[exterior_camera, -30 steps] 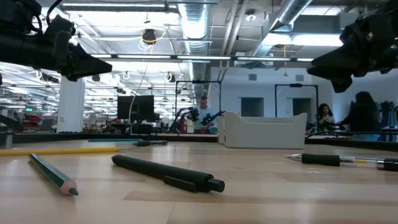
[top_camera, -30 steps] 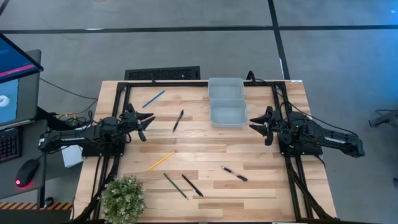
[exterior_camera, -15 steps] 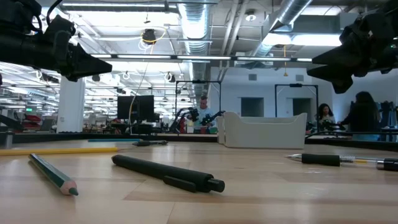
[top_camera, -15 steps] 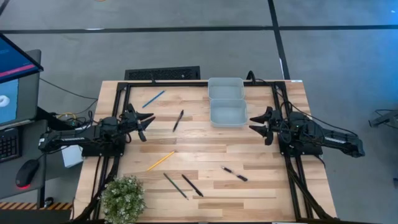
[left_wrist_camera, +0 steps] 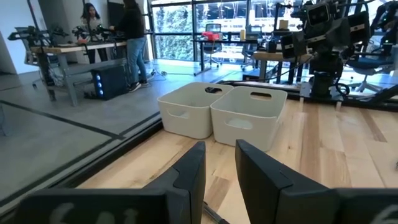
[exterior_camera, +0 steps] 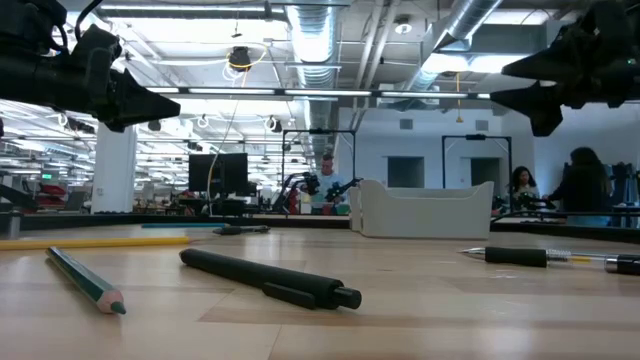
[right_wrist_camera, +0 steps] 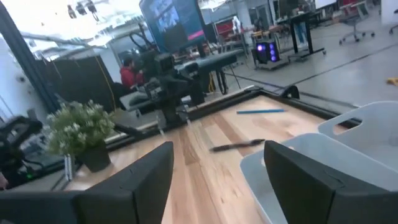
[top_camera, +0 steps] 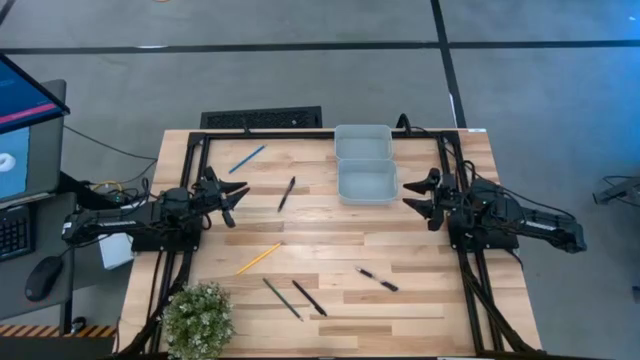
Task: Sort pens & pencils
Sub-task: Put the bottom right black pen into the top bin
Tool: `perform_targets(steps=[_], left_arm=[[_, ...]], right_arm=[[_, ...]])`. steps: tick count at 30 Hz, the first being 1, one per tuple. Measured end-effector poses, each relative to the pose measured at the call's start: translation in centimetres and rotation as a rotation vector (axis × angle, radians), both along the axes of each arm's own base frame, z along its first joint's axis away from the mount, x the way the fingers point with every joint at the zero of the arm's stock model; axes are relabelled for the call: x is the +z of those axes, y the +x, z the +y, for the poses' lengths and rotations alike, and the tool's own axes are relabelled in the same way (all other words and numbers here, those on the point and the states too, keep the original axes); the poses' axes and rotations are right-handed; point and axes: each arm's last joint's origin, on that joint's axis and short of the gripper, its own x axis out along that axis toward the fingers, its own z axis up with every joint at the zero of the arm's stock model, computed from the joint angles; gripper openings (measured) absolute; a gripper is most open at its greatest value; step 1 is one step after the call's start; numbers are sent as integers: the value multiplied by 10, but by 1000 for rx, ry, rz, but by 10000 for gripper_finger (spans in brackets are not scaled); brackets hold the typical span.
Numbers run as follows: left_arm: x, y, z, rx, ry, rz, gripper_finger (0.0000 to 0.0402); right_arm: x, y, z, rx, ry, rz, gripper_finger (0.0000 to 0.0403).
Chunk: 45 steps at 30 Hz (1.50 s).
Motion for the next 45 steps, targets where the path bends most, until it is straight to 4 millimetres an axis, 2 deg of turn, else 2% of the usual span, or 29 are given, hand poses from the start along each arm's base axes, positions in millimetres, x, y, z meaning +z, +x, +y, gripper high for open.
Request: perform_targets(steps=[6, 12, 17, 24, 29, 32, 37, 41, 45], left_arm=[[1, 0, 0, 7, -4, -9, 78], [1, 0, 0, 8, -3, -10, 78], [1, 0, 0, 8, -12, -14, 78], [1, 0, 0, 9, -14, -15, 78], [1, 0, 0, 10, -38, -26, 78], [0, 0, 0, 10, -49, -23, 78], [0, 0, 0, 11, -56, -24, 78], [0, 0, 0, 11, -63, -26, 78], [0, 0, 0, 10, -63, -25, 78]], right_arm=[[-1, 0, 1, 17, 52, 7, 276], [1, -4, 4, 35, 45, 220, 276], [15, 0, 6, 46, 61, 354, 276], [59, 28, 10, 115, 66, 473, 276], [82, 61, 20, 175, 62, 695, 276], [92, 81, 31, 183, 75, 809, 276], [91, 108, 59, 205, 145, 985, 276], [80, 122, 89, 201, 232, 1091, 276], [58, 128, 117, 158, 288, 1194, 276]])
